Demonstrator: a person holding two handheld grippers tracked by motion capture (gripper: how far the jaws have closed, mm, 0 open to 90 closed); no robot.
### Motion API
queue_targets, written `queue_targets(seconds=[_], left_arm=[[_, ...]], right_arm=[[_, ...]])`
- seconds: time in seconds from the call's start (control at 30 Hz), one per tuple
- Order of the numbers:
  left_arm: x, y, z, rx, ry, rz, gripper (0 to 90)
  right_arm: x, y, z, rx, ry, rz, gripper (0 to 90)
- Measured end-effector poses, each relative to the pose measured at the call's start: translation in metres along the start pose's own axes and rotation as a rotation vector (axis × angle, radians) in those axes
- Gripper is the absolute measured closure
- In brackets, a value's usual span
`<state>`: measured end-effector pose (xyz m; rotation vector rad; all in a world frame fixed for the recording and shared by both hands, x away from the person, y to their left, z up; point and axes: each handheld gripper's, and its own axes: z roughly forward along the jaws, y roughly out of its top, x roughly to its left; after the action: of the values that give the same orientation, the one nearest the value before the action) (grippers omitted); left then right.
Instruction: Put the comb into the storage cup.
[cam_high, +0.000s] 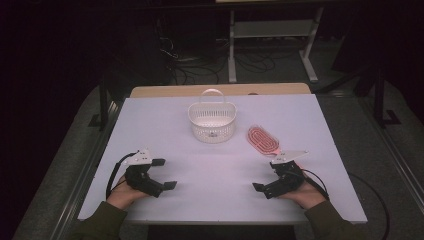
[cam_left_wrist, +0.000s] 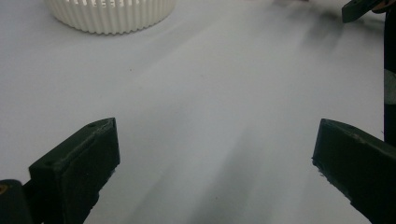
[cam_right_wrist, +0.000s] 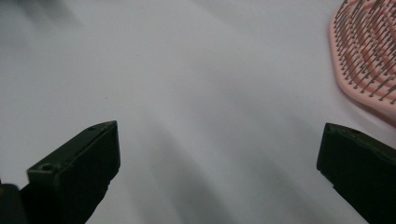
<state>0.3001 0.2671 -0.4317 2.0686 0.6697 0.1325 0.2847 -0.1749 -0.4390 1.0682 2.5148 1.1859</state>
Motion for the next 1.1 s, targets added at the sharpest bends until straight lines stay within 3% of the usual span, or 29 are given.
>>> queue_targets(seconds=[0.53, 1.1], left_arm=[[-0.001, 0.0, 0.0, 0.0, 0.0, 0.004, 0.3], [-0.002, 0.0, 0.001, 0.003, -0.001, 0.007, 0.3]], right_arm=[[0.001, 0.007, -0.007, 0.015, -0.033, -0.031, 0.0], [-0.01, 0.013, -0.019, 0.004, -0.065, -0.009, 0.0]])
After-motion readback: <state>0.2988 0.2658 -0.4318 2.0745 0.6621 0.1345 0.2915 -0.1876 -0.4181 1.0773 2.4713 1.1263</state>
